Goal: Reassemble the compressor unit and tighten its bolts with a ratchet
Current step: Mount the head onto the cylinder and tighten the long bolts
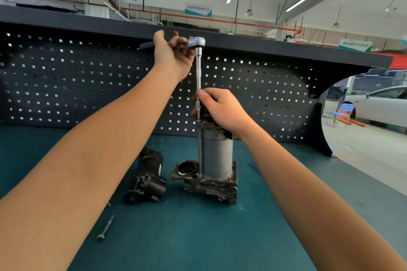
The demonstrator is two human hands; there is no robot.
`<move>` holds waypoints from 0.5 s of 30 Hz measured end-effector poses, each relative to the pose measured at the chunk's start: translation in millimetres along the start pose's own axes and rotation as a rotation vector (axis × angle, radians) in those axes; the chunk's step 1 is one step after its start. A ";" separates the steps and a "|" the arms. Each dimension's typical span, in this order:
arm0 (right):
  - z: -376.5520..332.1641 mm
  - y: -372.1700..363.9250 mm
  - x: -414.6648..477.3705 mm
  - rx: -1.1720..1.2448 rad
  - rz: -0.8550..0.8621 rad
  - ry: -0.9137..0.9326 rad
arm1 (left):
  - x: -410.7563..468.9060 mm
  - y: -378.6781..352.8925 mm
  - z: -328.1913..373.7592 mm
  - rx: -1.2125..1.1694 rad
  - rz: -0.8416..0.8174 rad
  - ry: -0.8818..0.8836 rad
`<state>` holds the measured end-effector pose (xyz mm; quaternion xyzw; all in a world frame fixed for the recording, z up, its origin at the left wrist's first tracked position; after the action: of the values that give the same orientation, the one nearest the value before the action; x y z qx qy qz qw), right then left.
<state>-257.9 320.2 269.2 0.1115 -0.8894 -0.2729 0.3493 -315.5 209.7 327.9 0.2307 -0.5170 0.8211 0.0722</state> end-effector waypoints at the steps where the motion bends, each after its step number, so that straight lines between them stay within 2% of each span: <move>1: 1.0 1.5 -0.7 0.012 0.000 -0.004 | -0.4 -0.5 -0.4 0.018 0.000 0.001; 7: 11.5 9.5 3.8 0.072 0.008 -0.060 | -0.4 -3.1 2.7 -0.029 -0.023 0.005; 10: 18.4 10.8 8.3 0.090 -0.007 -0.090 | -2.5 -2.2 9.2 0.039 -0.069 -0.024; 15: 26.8 3.6 10.8 0.264 -0.178 -0.139 | 1.2 4.0 5.6 0.088 -0.062 -0.007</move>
<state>-284.1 329.9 261.0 0.2156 -0.9262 -0.1907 0.2435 -316.3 202.8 327.2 0.2526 -0.4731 0.8397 0.0857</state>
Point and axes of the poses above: each hand's wrist, its own x-axis towards the middle knuckle, its own y-axis out of the back of the hand, z = x × y, the point moved 9 cm from there along x, towards the middle knuckle, and after that the axes turned 4 degrees about -z, right-handed, at the moved point
